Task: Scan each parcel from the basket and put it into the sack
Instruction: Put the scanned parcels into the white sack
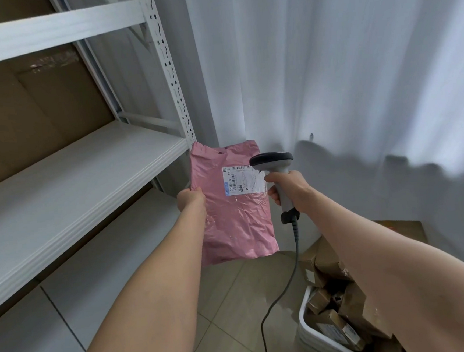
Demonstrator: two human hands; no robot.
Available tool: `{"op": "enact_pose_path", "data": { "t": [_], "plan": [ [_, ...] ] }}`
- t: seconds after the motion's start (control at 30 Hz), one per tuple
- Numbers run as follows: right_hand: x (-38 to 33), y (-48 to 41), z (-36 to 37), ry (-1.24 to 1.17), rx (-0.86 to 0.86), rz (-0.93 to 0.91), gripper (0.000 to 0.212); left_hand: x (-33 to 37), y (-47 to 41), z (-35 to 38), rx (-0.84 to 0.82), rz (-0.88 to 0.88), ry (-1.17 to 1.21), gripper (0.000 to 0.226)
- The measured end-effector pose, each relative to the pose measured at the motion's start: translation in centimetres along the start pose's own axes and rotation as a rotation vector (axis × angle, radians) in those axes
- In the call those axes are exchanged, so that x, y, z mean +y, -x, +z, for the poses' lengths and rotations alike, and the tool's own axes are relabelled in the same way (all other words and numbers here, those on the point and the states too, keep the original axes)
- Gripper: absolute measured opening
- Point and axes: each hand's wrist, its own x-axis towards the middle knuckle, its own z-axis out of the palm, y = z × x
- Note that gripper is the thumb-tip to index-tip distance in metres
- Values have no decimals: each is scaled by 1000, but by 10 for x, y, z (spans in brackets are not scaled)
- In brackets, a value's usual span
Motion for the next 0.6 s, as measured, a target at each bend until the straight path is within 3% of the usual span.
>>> {"op": "enact_pose_path", "data": {
  "t": [0.6],
  "plan": [
    [-11, 11, 10, 26, 4, 28, 7, 4, -7, -3, 22, -19, 0, 36]
  ]
}}
